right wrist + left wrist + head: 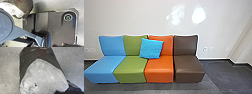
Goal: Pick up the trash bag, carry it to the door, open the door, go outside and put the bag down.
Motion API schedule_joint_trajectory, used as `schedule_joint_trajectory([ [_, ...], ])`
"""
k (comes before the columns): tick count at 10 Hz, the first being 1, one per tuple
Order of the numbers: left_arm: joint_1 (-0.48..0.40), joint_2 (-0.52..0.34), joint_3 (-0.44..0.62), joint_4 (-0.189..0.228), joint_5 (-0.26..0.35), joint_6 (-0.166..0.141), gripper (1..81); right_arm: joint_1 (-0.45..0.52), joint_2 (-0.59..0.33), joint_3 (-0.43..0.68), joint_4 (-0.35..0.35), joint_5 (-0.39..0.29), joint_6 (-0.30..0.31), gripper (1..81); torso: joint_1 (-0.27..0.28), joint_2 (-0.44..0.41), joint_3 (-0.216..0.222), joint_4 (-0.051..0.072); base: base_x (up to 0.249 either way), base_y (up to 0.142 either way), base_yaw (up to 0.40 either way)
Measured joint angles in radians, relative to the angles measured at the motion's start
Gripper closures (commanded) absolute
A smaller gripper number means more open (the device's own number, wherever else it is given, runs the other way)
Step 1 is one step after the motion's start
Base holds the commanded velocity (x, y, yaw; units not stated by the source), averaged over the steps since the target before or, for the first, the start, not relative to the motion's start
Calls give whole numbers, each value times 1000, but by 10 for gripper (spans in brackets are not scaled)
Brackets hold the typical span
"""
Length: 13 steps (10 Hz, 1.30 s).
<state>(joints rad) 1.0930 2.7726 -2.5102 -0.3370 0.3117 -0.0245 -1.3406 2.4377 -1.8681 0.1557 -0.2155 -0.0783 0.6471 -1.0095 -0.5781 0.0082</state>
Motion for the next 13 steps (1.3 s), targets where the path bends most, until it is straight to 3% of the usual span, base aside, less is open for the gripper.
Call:
schedule_joint_trajectory([
  [4,-8,-30,171,-37,66,0,811,8,0,-2,0,6,0,10,-88,137,0,0,0,0,0],
  [8,-14,-83,259,-38,89,1,811,13,31,-46,-1,5,0,10,-172,269,12,0,0,0,0],
  [10,10,-67,270,-29,89,4,811,13,70,-94,-2,6,0,10,-214,335,60,0,0,0,0],
  [13,102,28,202,40,93,5,811,0,121,-169,-10,5,0,10,-285,442,141,0,0,0,0],
])
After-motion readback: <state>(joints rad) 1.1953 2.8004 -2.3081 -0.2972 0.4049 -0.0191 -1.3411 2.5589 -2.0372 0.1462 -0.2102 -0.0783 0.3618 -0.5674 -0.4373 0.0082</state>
